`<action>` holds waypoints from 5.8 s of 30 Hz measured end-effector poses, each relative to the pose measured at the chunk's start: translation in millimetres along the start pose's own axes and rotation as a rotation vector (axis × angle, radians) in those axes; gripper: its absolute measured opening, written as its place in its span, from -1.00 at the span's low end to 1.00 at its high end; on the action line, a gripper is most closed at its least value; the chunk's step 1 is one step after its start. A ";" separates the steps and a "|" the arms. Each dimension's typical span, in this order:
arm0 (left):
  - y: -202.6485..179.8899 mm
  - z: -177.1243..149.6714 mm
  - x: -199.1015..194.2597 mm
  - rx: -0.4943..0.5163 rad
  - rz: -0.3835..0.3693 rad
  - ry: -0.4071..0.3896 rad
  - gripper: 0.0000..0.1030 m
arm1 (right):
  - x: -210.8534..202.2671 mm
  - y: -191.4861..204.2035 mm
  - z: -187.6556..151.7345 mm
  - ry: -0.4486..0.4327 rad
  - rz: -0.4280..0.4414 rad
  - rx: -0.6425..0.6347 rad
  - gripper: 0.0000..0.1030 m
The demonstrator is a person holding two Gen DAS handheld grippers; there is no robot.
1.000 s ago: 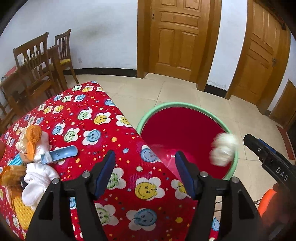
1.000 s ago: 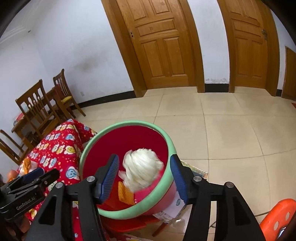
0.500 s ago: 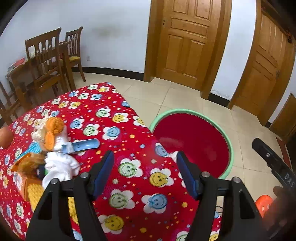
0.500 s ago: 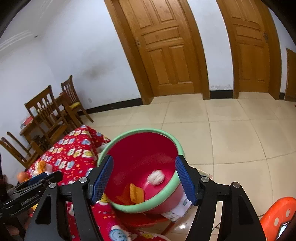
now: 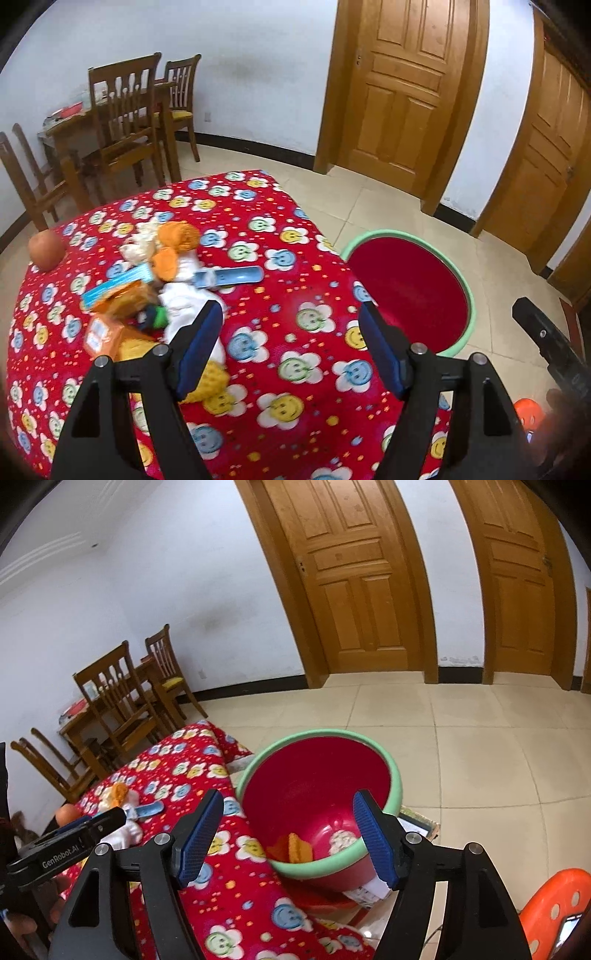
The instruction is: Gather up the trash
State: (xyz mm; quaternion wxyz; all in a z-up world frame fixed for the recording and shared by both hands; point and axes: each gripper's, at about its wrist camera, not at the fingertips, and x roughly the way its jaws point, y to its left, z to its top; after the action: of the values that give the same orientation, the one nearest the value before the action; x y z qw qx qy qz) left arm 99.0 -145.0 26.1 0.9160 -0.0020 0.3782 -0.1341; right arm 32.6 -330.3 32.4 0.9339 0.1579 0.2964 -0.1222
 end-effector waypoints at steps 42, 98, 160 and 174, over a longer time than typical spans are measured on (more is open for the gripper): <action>157.6 -67.2 -70.2 -0.218 0.217 -0.015 0.48 | -5.1 116.1 -56.3 0.110 0.158 -0.191 0.44; 193.2 -72.0 -33.7 -0.184 0.138 0.012 -0.09 | 58.5 176.4 -84.1 0.278 0.217 -0.270 0.44; 126.1 -54.2 -56.4 -0.145 0.014 -0.038 -0.11 | 7.4 105.5 -52.2 0.147 0.298 -0.128 -0.87; 46.3 -23.3 -31.2 -0.002 -0.095 -0.027 -0.11 | 1.4 44.0 -24.7 0.048 0.182 -0.038 -0.87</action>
State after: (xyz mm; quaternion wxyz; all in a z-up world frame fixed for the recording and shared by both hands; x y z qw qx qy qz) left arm 73.0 -90.4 26.2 0.9135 -0.0229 0.3657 -0.1771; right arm 35.2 -280.9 22.3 0.9367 0.1692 0.3054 -0.0271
